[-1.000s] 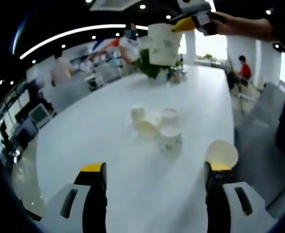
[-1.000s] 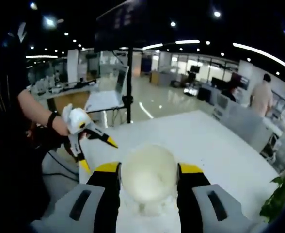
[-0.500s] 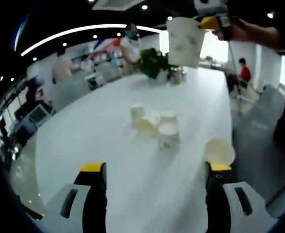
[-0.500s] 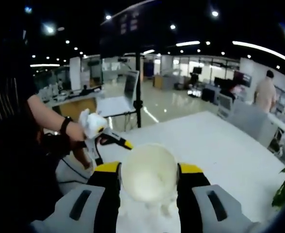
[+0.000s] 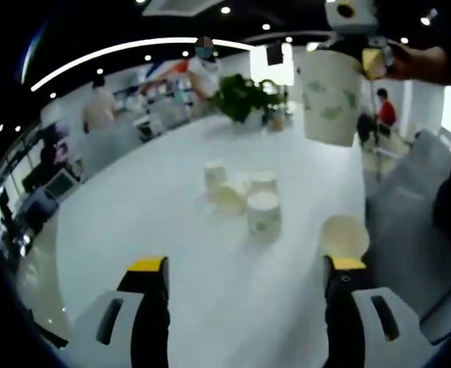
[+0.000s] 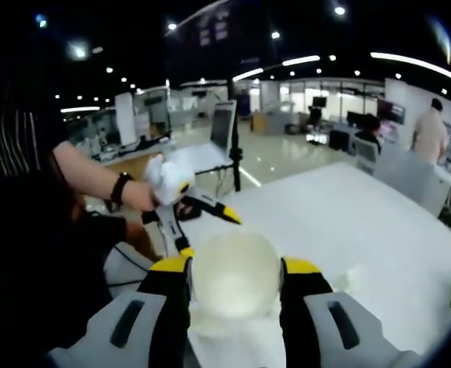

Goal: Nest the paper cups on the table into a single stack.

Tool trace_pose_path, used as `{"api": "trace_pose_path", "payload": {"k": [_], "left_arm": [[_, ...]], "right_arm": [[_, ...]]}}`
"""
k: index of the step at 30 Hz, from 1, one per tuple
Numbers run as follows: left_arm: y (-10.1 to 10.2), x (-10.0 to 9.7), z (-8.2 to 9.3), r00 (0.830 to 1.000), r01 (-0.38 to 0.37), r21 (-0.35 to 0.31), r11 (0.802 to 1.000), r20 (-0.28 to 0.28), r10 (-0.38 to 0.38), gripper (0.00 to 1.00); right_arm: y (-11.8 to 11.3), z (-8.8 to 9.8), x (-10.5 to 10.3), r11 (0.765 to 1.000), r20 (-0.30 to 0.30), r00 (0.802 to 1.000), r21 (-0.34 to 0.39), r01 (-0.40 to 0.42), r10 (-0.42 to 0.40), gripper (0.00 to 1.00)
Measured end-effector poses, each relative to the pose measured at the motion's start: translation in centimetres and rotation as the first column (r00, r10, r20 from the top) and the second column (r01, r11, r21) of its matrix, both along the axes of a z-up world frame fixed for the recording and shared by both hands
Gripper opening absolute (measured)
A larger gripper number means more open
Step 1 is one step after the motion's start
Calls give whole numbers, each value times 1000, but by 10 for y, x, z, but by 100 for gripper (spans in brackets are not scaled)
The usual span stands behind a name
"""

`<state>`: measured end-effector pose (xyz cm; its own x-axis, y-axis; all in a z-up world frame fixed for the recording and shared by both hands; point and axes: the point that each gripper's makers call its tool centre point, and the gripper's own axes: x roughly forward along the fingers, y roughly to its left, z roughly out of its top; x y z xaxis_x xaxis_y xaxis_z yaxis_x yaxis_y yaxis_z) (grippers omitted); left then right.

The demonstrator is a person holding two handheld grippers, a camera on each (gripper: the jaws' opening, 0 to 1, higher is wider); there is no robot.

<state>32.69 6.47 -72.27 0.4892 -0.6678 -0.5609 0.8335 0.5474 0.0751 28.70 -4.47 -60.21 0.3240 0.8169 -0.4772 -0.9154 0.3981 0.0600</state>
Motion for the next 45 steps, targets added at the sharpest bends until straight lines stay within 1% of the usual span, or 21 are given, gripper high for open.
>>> {"api": "trace_pose_path", "payload": {"k": [4,9,12,15,18,24,32,45], "left_arm": [[2,-1,-1,1000,-2,7,1000,0,2,81],[2,0,0,1000,-7,5,1000,2,7,81],[1,-1,-1,1000,-8,6,1000,0,8,81],[-1,-2,-2,1000,-5,8,1000,-3,5,81],[-2,-3,-2,1000,-5,6,1000,-3,5,81],[-2,-3,-3,1000,-6,8,1000,-7,6,81],[0,-1,-3,1000,-17,10,1000,-3,17,81],[-1,-5,-9,1000,-19,14,1000,-16,19,80]], "right_arm": [[9,-14,-11,1000,-22,1000,0,-20,20,42],[15,-31,-20,1000,-26,999,-8,-29,28,42],[16,-48,-25,998,-18,999,-46,-50,49,42],[19,-59,-29,997,-31,998,-46,-61,59,42],[20,-70,-32,996,-35,997,-65,-66,64,42],[21,-84,-33,995,-42,997,-73,-70,67,41],[22,-107,-34,990,-41,996,-115,-83,79,41],[23,-141,-37,986,-68,996,-148,-75,65,42]]}}
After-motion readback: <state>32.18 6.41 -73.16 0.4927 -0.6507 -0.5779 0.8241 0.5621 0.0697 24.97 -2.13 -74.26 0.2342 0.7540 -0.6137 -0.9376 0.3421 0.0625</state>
